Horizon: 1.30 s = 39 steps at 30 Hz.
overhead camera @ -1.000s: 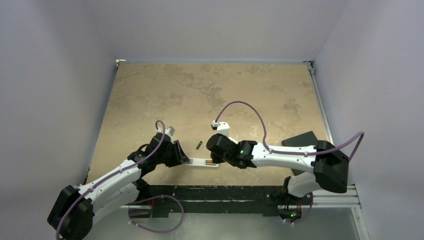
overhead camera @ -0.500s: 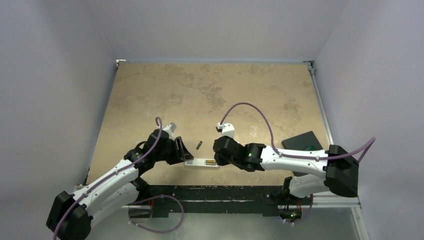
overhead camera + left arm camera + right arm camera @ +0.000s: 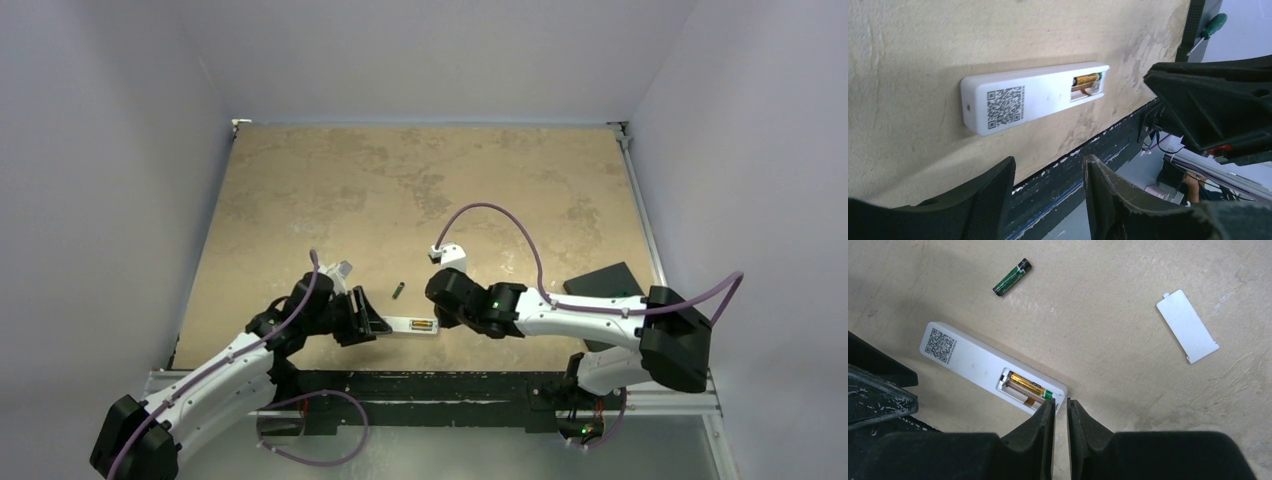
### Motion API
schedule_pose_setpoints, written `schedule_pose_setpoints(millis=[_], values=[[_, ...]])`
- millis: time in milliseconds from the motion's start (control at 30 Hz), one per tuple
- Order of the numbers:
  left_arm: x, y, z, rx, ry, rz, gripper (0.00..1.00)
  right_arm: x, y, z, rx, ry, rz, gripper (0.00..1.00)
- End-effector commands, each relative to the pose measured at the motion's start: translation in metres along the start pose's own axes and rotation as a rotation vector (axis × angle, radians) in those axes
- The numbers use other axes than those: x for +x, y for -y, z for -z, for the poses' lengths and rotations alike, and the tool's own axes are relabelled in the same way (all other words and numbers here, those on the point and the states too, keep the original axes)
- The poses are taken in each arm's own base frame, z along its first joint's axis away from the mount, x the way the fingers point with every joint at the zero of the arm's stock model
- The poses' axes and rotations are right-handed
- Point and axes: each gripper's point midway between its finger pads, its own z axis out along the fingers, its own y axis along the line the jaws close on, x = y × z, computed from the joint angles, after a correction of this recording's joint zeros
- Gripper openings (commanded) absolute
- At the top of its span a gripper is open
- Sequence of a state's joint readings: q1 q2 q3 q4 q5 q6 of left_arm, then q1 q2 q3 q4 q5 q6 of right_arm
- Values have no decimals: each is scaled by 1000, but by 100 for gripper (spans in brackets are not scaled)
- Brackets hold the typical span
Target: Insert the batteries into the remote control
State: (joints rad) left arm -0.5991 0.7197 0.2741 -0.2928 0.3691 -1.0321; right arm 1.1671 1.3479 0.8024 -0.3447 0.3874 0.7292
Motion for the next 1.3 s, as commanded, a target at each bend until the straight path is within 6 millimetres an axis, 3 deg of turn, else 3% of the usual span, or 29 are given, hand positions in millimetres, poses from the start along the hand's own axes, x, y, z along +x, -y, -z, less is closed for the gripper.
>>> schedule_pose_setpoints(millis=[0, 367, 767, 933, 1267], values=[[6, 5, -3, 51, -16, 41, 53, -30, -10, -2, -18, 58, 21, 23], [10, -12, -18, 29, -21, 65, 54, -42, -14, -28, -17, 36, 55, 24], [10, -24, -21, -13, -11, 47, 54, -68, -47, -53, -52, 26, 95, 43], [9, -28, -18, -37, 0, 29, 55, -68, -57, -66, -55, 6, 66, 52], [8, -29, -14, -44, 11, 8, 55, -59, -57, -96, 3, -26, -20, 54]])
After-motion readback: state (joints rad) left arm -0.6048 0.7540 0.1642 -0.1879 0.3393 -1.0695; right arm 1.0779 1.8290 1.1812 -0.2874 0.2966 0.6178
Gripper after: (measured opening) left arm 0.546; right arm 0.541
